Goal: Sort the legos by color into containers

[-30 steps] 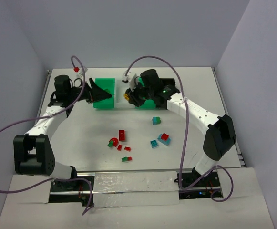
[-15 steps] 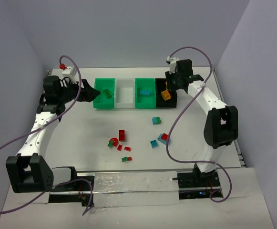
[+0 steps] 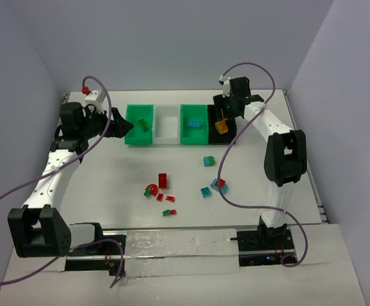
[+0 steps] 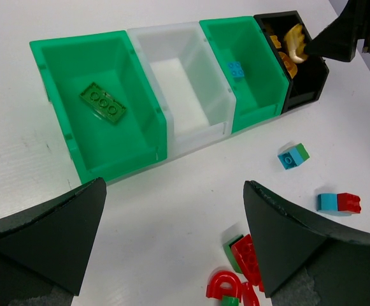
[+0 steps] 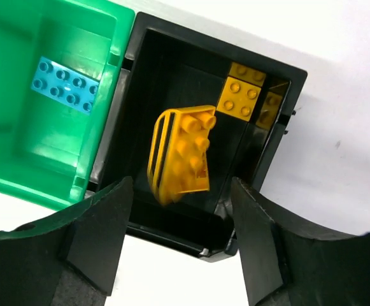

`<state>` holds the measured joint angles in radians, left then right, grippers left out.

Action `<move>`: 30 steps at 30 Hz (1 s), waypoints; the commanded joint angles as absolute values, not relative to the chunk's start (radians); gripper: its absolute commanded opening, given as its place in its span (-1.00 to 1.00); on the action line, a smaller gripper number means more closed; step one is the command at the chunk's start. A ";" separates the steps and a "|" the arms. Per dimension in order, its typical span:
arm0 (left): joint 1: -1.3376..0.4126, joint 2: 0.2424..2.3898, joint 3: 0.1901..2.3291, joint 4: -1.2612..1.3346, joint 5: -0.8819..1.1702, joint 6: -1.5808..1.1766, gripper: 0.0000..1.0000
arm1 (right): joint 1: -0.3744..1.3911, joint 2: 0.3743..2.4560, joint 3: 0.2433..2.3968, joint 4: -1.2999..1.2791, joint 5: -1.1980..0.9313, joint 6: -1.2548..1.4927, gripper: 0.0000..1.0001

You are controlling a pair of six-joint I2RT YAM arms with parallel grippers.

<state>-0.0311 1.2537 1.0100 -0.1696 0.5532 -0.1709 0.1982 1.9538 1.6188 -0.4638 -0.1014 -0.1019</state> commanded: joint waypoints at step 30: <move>-0.454 1.366 1.027 -0.460 0.400 0.188 0.86 | 0.268 1.344 1.083 -0.706 -0.372 -0.332 0.50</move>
<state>-0.3262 1.2981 1.0087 -0.3709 0.5865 0.1801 0.2680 1.4475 1.1186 -0.7264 -0.4169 -0.3351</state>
